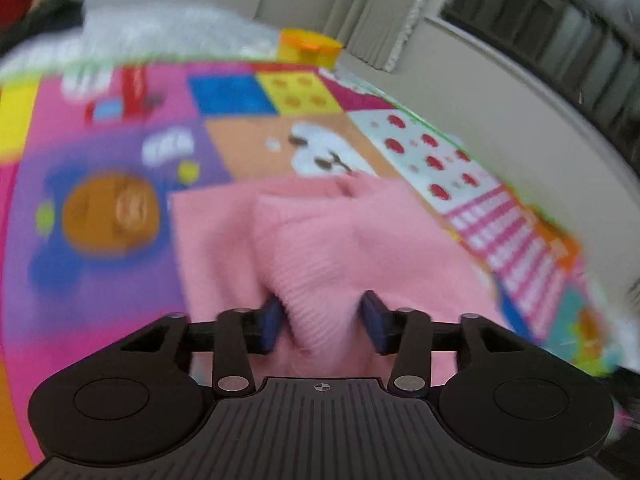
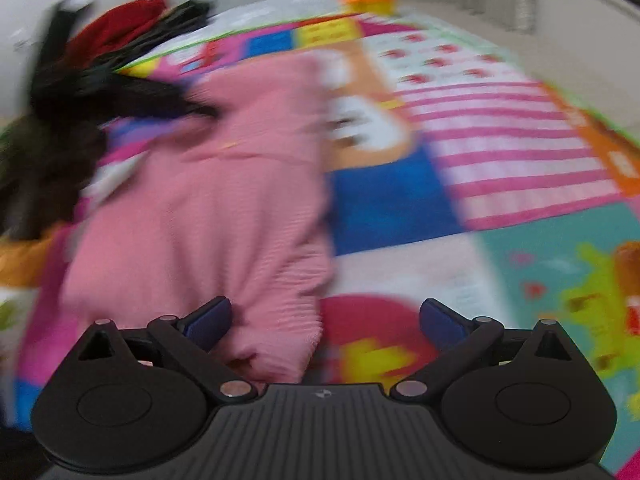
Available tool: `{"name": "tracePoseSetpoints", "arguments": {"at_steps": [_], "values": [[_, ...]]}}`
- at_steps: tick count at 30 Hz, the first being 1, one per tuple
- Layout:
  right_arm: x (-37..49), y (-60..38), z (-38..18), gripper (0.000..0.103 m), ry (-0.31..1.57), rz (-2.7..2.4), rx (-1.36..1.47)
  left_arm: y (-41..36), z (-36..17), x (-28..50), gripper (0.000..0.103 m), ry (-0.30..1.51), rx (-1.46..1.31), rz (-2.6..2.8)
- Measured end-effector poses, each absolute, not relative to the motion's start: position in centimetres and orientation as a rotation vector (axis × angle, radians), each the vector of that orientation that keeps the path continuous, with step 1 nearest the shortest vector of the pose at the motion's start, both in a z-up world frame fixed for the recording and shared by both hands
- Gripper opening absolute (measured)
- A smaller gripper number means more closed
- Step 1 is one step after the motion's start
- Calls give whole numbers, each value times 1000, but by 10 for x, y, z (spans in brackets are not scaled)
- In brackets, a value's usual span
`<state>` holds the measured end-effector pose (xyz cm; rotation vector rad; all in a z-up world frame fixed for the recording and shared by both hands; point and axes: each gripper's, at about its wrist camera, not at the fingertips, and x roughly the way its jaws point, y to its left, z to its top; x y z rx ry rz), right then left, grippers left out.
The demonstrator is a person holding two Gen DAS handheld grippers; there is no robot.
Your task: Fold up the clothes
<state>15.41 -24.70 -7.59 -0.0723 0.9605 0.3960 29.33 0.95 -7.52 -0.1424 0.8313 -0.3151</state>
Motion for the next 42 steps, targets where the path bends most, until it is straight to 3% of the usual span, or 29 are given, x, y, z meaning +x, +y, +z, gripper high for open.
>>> {"name": "tracePoseSetpoints", "arguments": {"at_steps": [6, 9, 12, 16, 18, 20, 32, 42], "values": [[133, -229, -49, 102, 877, 499, -164, 24, -59, 262, 61, 850, -158, -250], [139, -243, -30, 103, 799, 467, -52, 42, -52, 219, 77, 854, -287, -203], [160, -237, -33, 103, 759, 394, -3, 52, -69, 190, 77, 923, -450, -124], [183, -212, -77, 103, 911, 340, -231, 31, -79, 178, 75, 922, -233, -120], [180, -215, -87, 103, 909, 335, -222, 19, -77, 174, 84, 885, -65, -83], [182, -220, -78, 103, 939, 313, -179, 18, -80, 175, 85, 874, -16, -77], [178, -162, -36, 103, 645, 334, -378, 43, -75, 192, 91, 848, -227, -171], [194, -152, -75, 103, 765, 285, -343, 50, -79, 203, 94, 847, -295, -243]]}}
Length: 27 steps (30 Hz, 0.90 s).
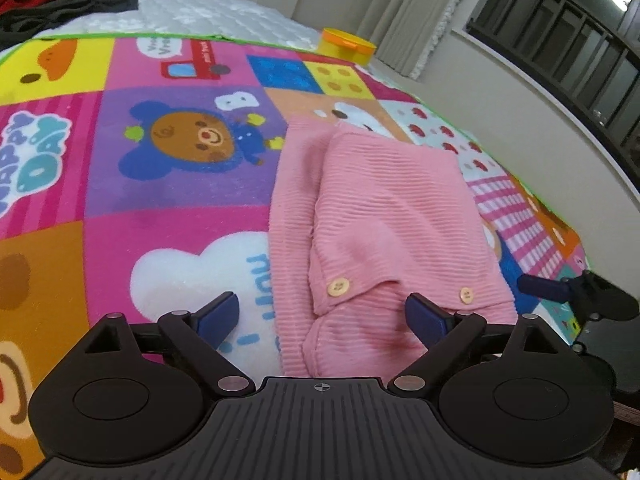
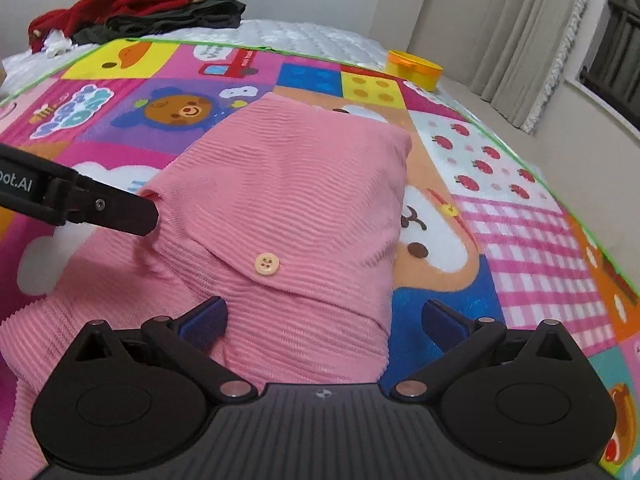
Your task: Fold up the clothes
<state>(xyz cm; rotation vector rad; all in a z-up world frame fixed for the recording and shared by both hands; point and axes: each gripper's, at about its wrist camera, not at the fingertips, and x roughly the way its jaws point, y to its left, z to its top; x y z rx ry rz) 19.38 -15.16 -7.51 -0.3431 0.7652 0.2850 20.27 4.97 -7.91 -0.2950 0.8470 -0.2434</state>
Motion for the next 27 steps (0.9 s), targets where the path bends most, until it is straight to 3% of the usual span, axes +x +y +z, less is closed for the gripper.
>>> {"name": "tracePoseSetpoints", "arguments": {"at_steps": [11, 27], "values": [[185, -141, -66, 103, 666, 259, -495, 39, -86, 202, 95, 837, -131, -225], [179, -160, -53, 103, 659, 181, -350, 56, -82, 206, 101, 840, -66, -94]]}}
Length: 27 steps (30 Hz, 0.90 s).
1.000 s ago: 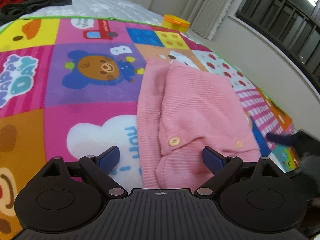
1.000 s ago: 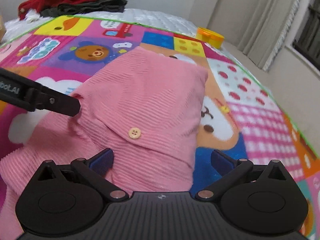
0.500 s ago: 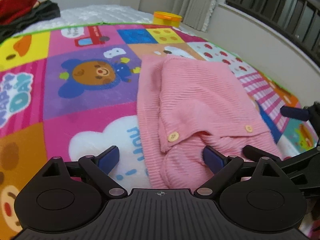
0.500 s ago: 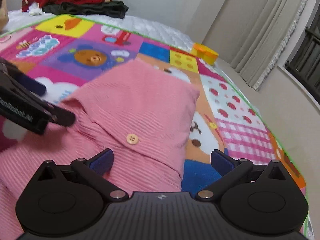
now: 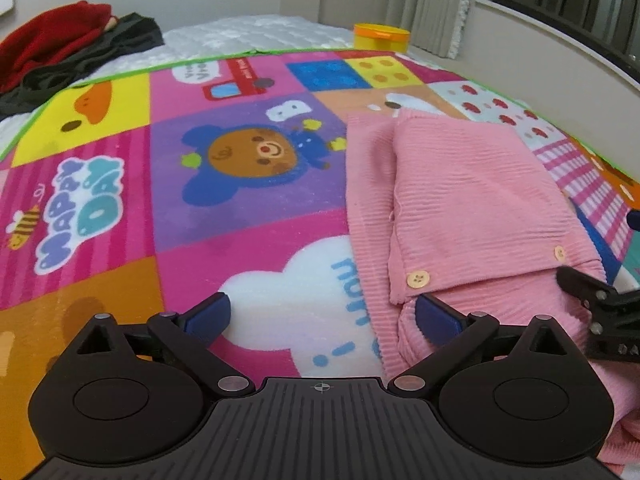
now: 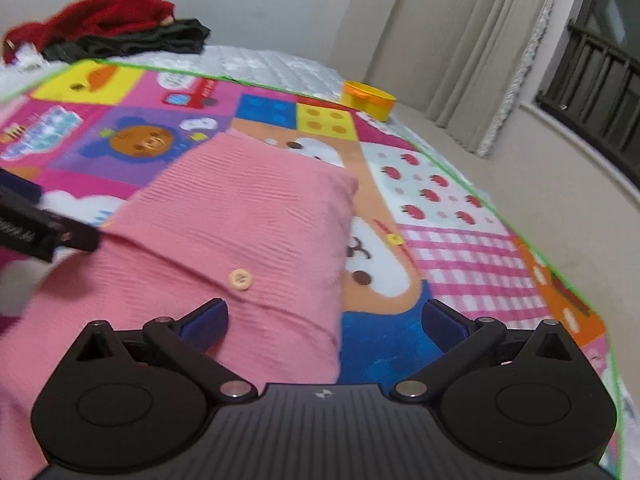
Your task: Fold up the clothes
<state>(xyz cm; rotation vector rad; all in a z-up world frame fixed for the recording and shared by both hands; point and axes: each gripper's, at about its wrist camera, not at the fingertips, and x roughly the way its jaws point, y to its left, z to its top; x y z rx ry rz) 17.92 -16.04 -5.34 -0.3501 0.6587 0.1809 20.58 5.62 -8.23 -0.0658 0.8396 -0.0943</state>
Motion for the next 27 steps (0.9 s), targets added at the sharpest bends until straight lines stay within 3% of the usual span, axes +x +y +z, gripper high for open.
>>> {"name": "tracePoseSetpoints", "arguments": {"at_steps": [7, 12, 27], "values": [[194, -170, -37, 103, 667, 202, -158, 60, -74, 205, 101, 822, -132, -129], [216, -157, -73, 103, 785, 203, -245, 62, -72, 204, 101, 809, -161, -147], [209, -175, -75, 103, 864, 259, -182, 52, -84, 206, 101, 846, -99, -147]]}}
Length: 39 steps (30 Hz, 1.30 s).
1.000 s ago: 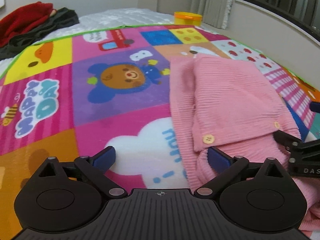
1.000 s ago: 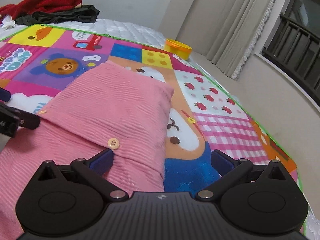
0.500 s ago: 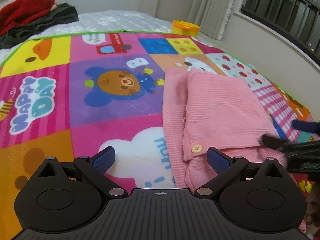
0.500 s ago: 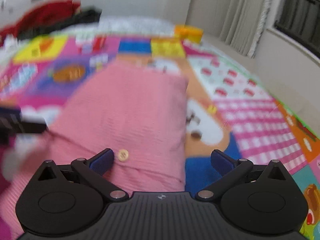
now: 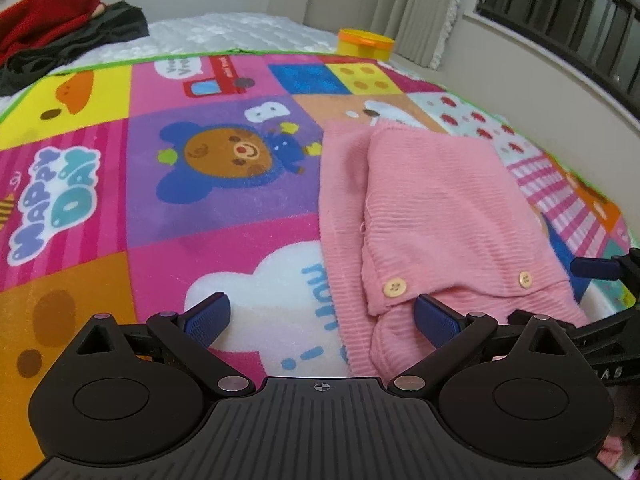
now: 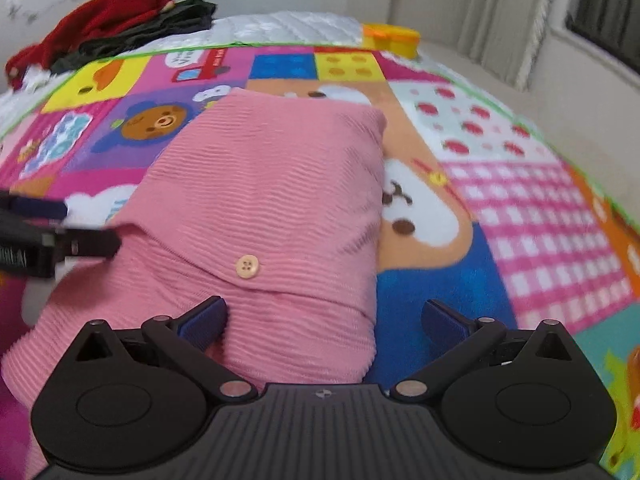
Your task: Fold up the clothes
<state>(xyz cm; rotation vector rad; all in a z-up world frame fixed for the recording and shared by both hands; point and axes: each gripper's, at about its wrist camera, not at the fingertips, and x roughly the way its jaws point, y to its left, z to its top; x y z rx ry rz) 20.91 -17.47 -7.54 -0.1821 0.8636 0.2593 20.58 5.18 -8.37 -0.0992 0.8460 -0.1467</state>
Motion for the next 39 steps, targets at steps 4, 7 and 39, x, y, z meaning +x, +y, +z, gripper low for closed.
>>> {"name": "tracePoseSetpoints", "arguments": {"at_steps": [4, 7, 39], "values": [[204, -175, -70, 103, 883, 279, -216, 49, -86, 206, 101, 853, -55, -139], [186, -176, -57, 103, 827, 308, -261, 50, -86, 206, 101, 856, -57, -137], [127, -158, -59, 67, 930, 747, -585, 74, -52, 181, 103, 785, -131, -219]]}}
